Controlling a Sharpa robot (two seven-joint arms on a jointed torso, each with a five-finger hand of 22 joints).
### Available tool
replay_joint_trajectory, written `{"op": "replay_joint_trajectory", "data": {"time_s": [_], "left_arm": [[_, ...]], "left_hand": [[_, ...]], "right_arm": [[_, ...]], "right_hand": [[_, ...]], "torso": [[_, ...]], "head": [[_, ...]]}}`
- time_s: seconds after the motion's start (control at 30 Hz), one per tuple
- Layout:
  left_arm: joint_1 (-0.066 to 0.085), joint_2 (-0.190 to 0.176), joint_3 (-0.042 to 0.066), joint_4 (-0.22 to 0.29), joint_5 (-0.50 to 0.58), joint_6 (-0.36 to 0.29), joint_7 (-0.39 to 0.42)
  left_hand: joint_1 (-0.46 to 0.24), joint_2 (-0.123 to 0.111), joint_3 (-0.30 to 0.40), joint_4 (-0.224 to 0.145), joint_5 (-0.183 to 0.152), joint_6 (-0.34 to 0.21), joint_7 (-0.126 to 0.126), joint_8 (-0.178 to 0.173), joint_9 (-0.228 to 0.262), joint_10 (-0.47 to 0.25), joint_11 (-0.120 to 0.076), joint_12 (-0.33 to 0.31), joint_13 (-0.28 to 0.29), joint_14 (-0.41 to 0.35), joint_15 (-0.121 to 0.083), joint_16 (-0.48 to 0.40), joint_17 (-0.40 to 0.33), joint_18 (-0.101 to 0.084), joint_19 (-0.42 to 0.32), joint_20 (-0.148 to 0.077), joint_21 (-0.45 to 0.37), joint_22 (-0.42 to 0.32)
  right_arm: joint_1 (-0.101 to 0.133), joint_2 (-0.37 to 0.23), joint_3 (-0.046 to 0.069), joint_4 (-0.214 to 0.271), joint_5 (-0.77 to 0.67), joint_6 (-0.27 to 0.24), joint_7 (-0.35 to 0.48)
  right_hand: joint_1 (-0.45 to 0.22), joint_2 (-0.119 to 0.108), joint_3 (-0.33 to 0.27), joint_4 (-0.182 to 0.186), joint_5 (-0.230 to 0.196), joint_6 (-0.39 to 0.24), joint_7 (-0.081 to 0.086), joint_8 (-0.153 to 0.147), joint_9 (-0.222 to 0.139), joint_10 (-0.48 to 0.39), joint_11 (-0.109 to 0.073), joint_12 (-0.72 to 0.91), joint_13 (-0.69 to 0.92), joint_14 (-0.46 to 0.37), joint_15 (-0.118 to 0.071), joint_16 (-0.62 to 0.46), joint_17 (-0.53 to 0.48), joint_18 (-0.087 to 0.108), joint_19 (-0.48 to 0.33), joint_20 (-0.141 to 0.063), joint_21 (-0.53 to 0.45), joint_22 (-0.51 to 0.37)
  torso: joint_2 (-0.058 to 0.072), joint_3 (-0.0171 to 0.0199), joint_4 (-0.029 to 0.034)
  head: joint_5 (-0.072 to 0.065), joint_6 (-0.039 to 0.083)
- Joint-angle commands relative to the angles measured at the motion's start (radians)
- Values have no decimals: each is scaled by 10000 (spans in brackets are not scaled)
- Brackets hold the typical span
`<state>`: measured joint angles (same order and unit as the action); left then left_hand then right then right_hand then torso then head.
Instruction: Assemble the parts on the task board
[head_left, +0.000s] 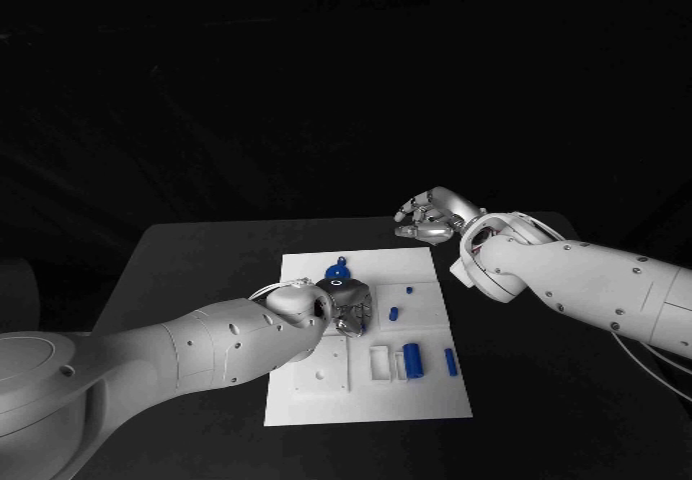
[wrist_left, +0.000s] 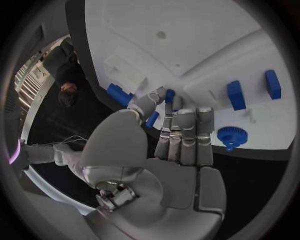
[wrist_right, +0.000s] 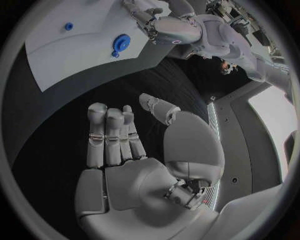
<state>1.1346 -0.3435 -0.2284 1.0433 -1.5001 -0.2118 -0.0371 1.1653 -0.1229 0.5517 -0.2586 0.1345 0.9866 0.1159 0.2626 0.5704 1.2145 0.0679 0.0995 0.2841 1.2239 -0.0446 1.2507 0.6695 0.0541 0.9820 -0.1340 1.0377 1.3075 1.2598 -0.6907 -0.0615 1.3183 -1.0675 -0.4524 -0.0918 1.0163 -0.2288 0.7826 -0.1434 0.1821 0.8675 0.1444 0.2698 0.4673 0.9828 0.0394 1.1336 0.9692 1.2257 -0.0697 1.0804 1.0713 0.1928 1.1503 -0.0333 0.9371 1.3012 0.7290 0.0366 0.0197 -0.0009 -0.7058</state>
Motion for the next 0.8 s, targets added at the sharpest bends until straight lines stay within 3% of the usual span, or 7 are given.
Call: {"op": "replay_joint_trajectory", "data": {"time_s": [0.03,0.57,0.8], "left_arm": [[-135,22,-90,-7,-465,661,-130],[-171,75,-91,-18,-740,507,-290],[-195,78,-91,-26,-751,401,-347]], "left_hand": [[13,108,4,-51,-41,89,13,62,-11,73,4,-17,-20,43,-6,26,-12,979,36,-34,44,150],[61,-65,11,-162,-59,-121,111,-94,-151,-65,59,-206,-111,122,43,52,-64,980,108,-51,49,116],[78,55,47,-112,-61,3,74,-31,-160,199,-12,-109,-68,204,-22,92,-82,998,188,-66,75,107]], "right_arm": [[4,-6,4,24,-41,120,59],[4,-4,4,15,-48,135,63],[4,-4,4,11,-53,130,63]], "right_hand": [[-12,36,3,-55,61,5,70,4,0,20,-8,-33,-18,-51,-6,-8,-18,690,3,26,-40,10],[-10,38,-1,-58,60,11,68,10,2,22,-10,-29,-31,-53,-9,-5,-24,690,6,26,-45,15],[-11,41,-2,-58,59,15,66,13,3,23,-11,-28,-35,-53,-9,-3,-27,690,7,26,-46,16]], "torso": [[1,2,8],[1,6,-2],[4,5,-4]], "head": [[-15,-14],[-39,-16],[-44,-2]]}}
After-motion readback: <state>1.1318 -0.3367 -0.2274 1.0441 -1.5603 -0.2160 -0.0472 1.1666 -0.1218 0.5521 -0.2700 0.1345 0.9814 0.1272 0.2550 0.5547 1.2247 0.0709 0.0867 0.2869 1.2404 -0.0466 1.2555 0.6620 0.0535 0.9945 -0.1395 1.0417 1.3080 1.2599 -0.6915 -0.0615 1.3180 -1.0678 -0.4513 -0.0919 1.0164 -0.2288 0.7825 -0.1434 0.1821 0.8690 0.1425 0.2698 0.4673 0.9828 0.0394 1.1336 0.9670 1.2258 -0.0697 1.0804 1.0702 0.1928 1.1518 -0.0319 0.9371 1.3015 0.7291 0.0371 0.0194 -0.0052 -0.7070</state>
